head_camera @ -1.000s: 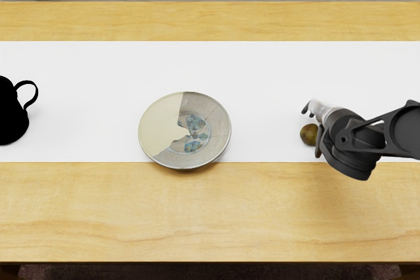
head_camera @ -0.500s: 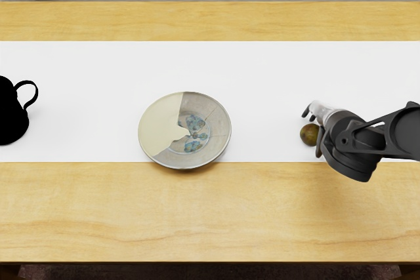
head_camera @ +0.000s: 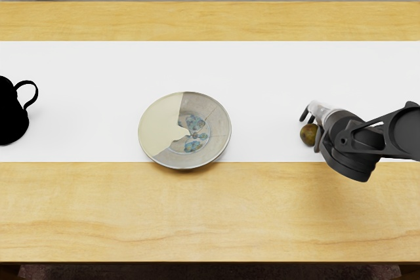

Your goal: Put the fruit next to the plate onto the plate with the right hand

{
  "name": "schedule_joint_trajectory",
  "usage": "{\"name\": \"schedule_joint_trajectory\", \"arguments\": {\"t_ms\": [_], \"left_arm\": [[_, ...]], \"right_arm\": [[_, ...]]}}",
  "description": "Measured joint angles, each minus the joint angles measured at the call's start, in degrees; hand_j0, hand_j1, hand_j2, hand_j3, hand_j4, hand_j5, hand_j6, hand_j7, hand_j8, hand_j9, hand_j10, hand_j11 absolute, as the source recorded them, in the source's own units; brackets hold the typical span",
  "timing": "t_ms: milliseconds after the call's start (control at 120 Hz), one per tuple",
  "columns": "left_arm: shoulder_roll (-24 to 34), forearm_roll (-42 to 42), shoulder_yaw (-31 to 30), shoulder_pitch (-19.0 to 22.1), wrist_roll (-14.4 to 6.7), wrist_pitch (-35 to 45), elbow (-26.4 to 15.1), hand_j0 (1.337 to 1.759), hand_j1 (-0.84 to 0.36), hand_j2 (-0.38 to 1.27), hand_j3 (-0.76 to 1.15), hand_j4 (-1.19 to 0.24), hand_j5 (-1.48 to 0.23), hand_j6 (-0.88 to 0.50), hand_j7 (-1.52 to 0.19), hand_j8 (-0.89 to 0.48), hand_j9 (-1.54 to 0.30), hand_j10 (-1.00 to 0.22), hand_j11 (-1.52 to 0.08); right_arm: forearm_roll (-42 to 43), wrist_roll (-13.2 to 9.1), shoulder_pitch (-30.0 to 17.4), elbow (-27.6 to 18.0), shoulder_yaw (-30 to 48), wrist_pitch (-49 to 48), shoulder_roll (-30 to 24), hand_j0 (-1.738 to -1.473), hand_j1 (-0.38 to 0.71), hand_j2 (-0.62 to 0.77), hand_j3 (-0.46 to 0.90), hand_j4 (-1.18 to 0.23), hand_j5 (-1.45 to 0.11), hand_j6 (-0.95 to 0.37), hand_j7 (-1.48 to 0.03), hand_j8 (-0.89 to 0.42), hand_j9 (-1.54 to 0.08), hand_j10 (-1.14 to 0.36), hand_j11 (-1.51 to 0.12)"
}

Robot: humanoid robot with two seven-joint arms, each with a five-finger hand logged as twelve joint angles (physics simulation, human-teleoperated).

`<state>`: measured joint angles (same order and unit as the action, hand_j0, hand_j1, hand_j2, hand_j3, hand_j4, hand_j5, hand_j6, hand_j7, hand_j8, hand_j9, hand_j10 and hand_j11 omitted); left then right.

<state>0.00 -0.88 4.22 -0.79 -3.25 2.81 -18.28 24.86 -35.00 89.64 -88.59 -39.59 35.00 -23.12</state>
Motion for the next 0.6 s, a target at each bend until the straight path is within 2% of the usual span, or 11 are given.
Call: {"name": "schedule_joint_trajectory", "arguments": {"t_ms": [125, 167, 242, 333, 392, 517, 600], "left_arm": [[0.0, 0.0, 0.0, 0.0, 0.0, 0.0, 0.0, 1.658, 0.35, 0.00, 0.00, 0.00, 0.00, 0.00, 0.00, 0.00, 0.00, 0.00, 0.00], [0.0, 0.0, 0.0, 0.0, 0.0, 0.0, 0.0, 1.658, 0.35, 0.00, 0.00, 0.00, 0.00, 0.00, 0.00, 0.00, 0.00, 0.00, 0.00], [0.0, 0.0, 0.0, 0.0, 0.0, 0.0, 0.0, 1.658, 0.35, 0.00, 0.00, 0.00, 0.00, 0.00, 0.00, 0.00, 0.00, 0.00, 0.00], [0.0, 0.0, 0.0, 0.0, 0.0, 0.0, 0.0, 1.658, 0.35, 0.00, 0.00, 0.00, 0.00, 0.00, 0.00, 0.00, 0.00, 0.00, 0.00], [0.0, 0.0, 0.0, 0.0, 0.0, 0.0, 0.0, 1.658, 0.35, 0.00, 0.00, 0.00, 0.00, 0.00, 0.00, 0.00, 0.00, 0.00, 0.00], [0.0, 0.0, 0.0, 0.0, 0.0, 0.0, 0.0, 1.658, 0.35, 0.00, 0.00, 0.00, 0.00, 0.00, 0.00, 0.00, 0.00, 0.00, 0.00], [0.0, 0.0, 0.0, 0.0, 0.0, 0.0, 0.0, 1.658, 0.35, 0.00, 0.00, 0.00, 0.00, 0.00, 0.00, 0.00, 0.00, 0.00, 0.00]], "right_arm": [[0.0, 0.0, -0.1, 0.0, 0.0, 0.0, 0.0, -1.658, 0.14, -0.08, 0.00, -0.41, -0.54, -0.41, -0.54, -0.41, -0.54, -0.41, -0.54], [0.0, 0.0, -0.1, 0.0, 0.0, 0.0, 0.0, -1.658, 0.20, -0.09, 0.00, -0.46, -0.59, -0.46, -0.59, -0.42, -0.59, -0.46, -0.59], [-0.1, 0.0, -0.5, 0.0, 0.2, 0.1, 0.1, -1.653, 0.26, 0.03, 0.00, -0.59, -0.75, -0.42, -0.76, -0.37, -0.76, -0.47, -0.77], [0.4, 0.0, -1.0, 0.1, 0.4, 0.0, -0.2, -1.650, 0.25, 0.16, 0.00, -0.64, -0.86, -0.44, -0.90, -0.38, -0.89, -0.45, -0.91], [0.2, 0.0, -1.1, 0.0, 0.9, -0.1, -0.4, -1.649, 0.27, 0.21, 0.00, -0.61, -0.93, -0.41, -0.95, -0.36, -0.96, -0.45, -0.99], [-0.3, 0.1, -1.2, 0.0, 1.5, -0.2, -0.8, -1.647, 0.22, 0.12, 0.00, -0.57, -1.05, -0.35, -1.04, -0.30, -1.08, -0.47, -1.10], [-0.7, 0.1, -1.2, 0.0, 2.3, -0.2, -1.8, -1.647, 0.26, 0.18, 0.00, -0.52, -1.11, -0.33, -1.07, -0.25, -1.11, -0.47, -1.12]]}}
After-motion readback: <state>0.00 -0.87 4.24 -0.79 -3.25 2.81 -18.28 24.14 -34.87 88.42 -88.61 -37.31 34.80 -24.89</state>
